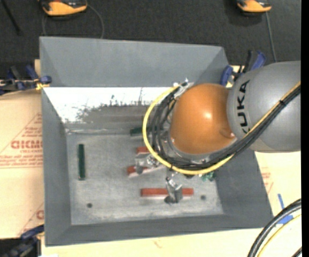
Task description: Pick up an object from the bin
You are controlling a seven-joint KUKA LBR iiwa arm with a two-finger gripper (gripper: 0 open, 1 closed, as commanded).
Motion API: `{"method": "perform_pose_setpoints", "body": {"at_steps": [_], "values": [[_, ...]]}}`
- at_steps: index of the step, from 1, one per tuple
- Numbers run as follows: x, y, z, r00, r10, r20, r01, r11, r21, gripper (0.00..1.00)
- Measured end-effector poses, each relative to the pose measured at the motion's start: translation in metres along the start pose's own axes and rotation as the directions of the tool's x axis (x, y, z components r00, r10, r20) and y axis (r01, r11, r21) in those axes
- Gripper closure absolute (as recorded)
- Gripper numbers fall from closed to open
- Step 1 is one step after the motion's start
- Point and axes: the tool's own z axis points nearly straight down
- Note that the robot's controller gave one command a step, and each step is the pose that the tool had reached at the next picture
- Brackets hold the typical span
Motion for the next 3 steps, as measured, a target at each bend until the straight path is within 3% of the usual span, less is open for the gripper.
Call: {"method": "perform_pose_setpoints", "body": {"at_steps": [1,2,3], "values": [[-0.002,-0.028,0.08,0.98,0.198,0.002,-0.198,0.98,0.0,0.0],[-0.004,-0.03,0.078,0.981,0.195,0.01,-0.196,0.981,0.004,1.0],[0.041,0.0,0.007,0.998,-0.063,-0.001,0.063,0.998,0.002,1.0]]}}
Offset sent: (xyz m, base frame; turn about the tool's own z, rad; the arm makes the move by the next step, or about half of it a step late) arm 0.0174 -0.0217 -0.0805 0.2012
